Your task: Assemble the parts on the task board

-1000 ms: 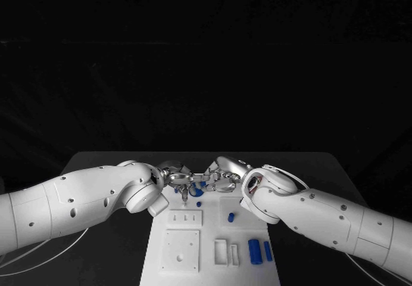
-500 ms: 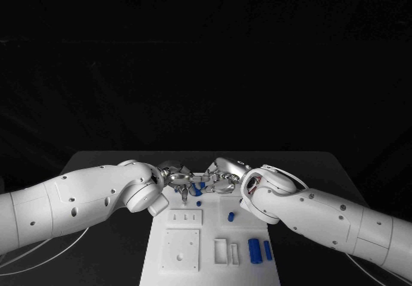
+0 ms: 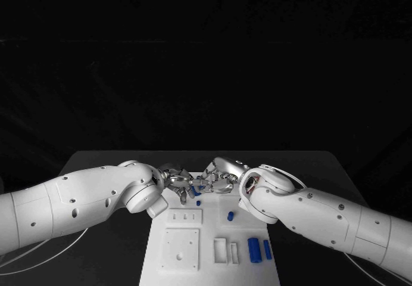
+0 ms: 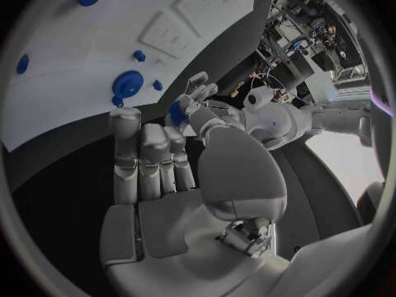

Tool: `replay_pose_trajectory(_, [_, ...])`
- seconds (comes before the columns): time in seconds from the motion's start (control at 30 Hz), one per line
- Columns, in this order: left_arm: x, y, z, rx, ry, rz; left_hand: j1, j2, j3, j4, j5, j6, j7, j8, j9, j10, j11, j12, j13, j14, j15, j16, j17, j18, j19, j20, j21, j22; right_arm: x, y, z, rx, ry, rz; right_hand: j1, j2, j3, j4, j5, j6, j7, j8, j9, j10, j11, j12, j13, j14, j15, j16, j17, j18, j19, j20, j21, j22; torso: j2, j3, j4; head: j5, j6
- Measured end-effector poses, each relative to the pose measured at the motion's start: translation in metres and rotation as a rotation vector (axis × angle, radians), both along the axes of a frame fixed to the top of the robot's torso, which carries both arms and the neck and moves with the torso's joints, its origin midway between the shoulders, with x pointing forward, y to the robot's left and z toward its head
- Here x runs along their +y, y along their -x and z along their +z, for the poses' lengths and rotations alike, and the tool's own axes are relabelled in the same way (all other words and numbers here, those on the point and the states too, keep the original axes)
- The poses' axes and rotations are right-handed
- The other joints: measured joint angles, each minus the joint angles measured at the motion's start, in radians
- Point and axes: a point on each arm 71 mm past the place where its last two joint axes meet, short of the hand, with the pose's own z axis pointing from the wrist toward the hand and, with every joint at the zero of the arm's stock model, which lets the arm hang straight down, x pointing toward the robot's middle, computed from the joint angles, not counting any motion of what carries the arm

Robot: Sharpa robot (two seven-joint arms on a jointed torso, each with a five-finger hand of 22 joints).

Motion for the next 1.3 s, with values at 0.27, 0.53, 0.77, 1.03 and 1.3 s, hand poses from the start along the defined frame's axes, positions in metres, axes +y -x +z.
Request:
replay_pose_trajectory(0.27, [-0.0004,0.0001,-0.0006,0.004,-0.015,0.002,0.016,0.016,-0.009,-0.009,0.0,0.0,0.0,0.0,0.0,0.0,0.0,0.0,0.0,0.0,0.0,0.004,0.0,0.0,0.0,0.0,-0.004,0.005,0.001,0.0004,-0.0007,0.005,0.005,0.002,0.003,-0.003,0.0,0.0,0.0,0.0,0.0,-0.003,0.0,0.0,0.0,0.0,0.0,0.0,0.0,0.0,0.0,0.0,0.0,0.0,0.0,0.0,0.0,0.0001,-0.0008,0.0,-0.001])
replay_pose_trajectory(0.53, [-0.0008,0.0004,-0.0003,0.005,-0.017,0.001,0.043,0.071,-0.006,-0.041,0.016,0.004,-0.004,0.0,-0.005,0.0,0.0,0.0,-0.002,0.0,0.0,0.004,0.0,0.0,0.0,0.0,-0.008,0.01,0.0014,0.0008,-0.0027,0.014,0.016,0.003,0.003,-0.003,-0.001,-0.001,-0.001,0.0,0.0,0.0,0.0,0.0,0.0,0.0,0.0,0.0,0.0,0.0,0.0,0.0,0.0,0.0,0.0,0.0,0.0,-0.0002,-0.0008,-0.001,-0.003])
replay_pose_trajectory(0.77, [-0.0011,0.001,0.0,0.004,-0.011,-0.001,0.077,0.097,0.027,-0.074,0.146,-0.008,0.0,-0.022,-0.023,-0.013,0.0,-0.016,-0.011,-0.017,0.002,-0.009,-0.005,0.0,-0.008,0.007,-0.02,0.01,0.0012,0.0008,-0.0043,0.02,0.024,0.002,0.002,-0.003,0.002,0.002,0.004,0.0,0.0,0.001,0.0,0.0,0.0,0.0,0.0,0.0,0.0,0.0,0.0,0.0,0.0,0.0,0.0,0.0,0.0,-0.0009,0.0,-0.002,-0.005])
replay_pose_trajectory(1.03, [-0.0019,0.0015,0.0002,0.009,-0.004,-0.013,0.096,0.094,0.104,-0.151,0.289,-0.027,0.009,-0.055,-0.086,-0.021,0.008,-0.07,-0.05,-0.03,0.012,-0.036,-0.018,0.0,-0.018,0.011,-0.043,0.002,0.0011,0.0006,-0.0055,0.024,0.03,0.0,0.003,-0.004,0.002,0.002,0.004,0.0,0.0,0.001,0.0,0.002,0.002,0.0,0.0,0.0,0.0,0.0,0.0,0.0,0.0,0.0,0.0,0.0,0.001,-0.0012,0.0005,0.0,-0.007])
replay_pose_trajectory(1.3, [-0.0013,0.0013,0.0,0.015,-0.005,-0.02,0.085,0.105,0.103,-0.164,0.291,-0.03,0.012,-0.049,-0.103,-0.016,0.013,-0.084,-0.062,-0.03,0.012,-0.036,-0.018,0.0,-0.021,0.014,-0.043,0.014,0.0018,0.001,-0.0059,0.025,0.031,0.002,0.003,-0.005,0.002,0.002,0.004,0.0,0.0,0.001,0.001,0.002,0.002,0.0,0.0,0.0,0.0,0.0,0.0,0.0,0.0,0.0,0.0,0.0,0.001,-0.001,0.0004,0.0,-0.009])
